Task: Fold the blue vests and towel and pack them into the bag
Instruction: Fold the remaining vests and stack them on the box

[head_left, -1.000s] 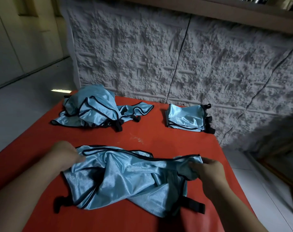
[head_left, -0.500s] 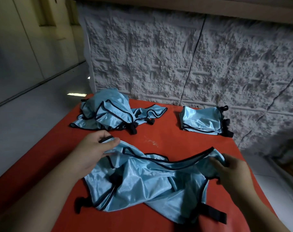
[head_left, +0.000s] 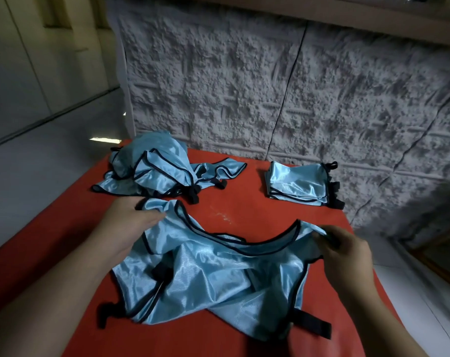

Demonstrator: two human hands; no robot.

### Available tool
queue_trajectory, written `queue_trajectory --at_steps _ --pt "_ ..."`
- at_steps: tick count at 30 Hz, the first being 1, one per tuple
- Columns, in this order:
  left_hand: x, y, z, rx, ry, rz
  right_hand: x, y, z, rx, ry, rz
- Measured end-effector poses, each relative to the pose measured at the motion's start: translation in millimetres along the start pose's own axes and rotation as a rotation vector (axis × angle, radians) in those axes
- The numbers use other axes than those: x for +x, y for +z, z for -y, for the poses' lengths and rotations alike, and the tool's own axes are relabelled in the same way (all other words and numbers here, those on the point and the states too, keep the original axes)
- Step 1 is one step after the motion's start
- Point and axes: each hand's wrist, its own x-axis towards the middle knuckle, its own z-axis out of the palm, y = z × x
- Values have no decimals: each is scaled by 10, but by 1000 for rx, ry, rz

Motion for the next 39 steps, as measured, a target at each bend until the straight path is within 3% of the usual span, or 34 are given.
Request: queue_trajectory --at_steps 4,10,14,17,23,29,35,39 --pt "-23 4 -41 17 5 -29 26 25 -33 3 -41 17" --pt "-95 38 -133 26 147 -74 43 27 -49 6 -18 -27" --pt "-105 66 -155 -41 177 -11 44 19 -64 2 -2 -30" --pt "-116 108 -125 36 187 51 34 26 -30 41 15 -26" --pt "-116 184 -131 19 208 -9 29 33 -2 112 78 -76" --pt "-158 214 -134 44 222 -8 44 -3 67 122 39 11" --pt "-130 302 -158 -221 -62 -1 33 24 20 203 105 118" --pt "-79 277 -163 -363 -237 120 58 -21 82 439 304 251"
